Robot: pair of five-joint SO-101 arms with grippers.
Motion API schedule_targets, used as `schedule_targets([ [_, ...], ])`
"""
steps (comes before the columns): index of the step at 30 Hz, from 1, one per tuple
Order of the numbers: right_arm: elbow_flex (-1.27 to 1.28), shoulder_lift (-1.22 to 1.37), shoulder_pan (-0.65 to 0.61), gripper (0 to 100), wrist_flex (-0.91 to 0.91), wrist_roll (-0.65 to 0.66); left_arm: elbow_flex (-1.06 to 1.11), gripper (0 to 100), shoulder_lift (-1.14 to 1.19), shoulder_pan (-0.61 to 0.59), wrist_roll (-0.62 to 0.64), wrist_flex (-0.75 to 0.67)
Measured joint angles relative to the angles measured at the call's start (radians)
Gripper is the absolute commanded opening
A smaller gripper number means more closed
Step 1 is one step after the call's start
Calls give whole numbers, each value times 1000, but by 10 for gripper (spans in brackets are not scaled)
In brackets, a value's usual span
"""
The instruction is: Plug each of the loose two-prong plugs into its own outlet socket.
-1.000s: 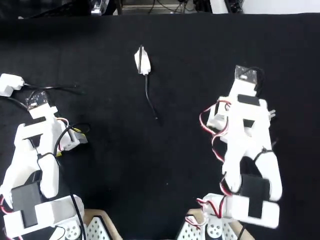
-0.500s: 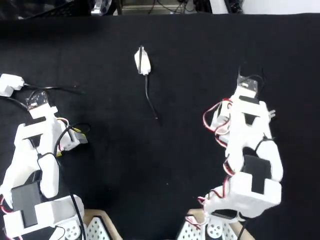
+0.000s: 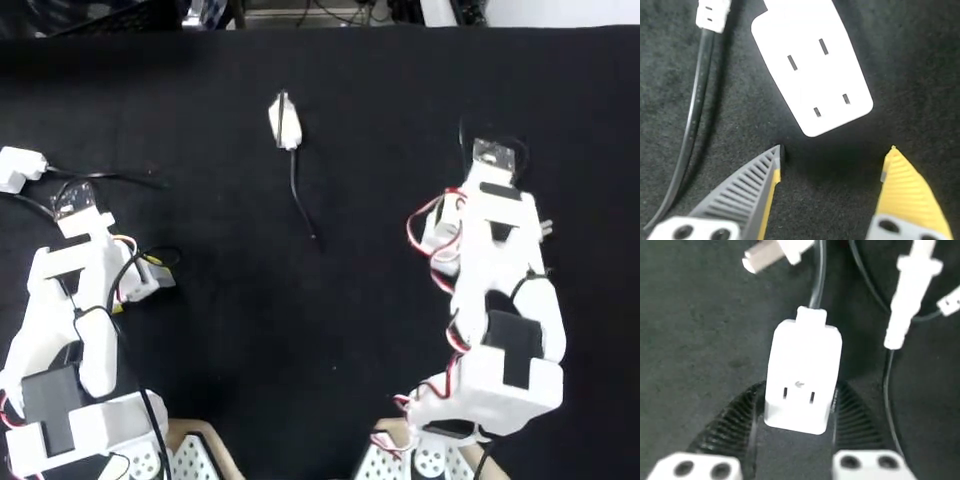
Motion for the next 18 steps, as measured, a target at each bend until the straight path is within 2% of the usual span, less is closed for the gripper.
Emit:
schedule_targets([
  [8, -2, -269, -236, 91, 86, 32, 0, 318, 0, 0, 0, 0],
  [13, 9, -443, -425, 90, 130, 164, 0, 318, 0, 0, 0, 0],
  [18, 78, -543, -549, 59, 138, 272, 0, 318, 0, 0, 0, 0],
])
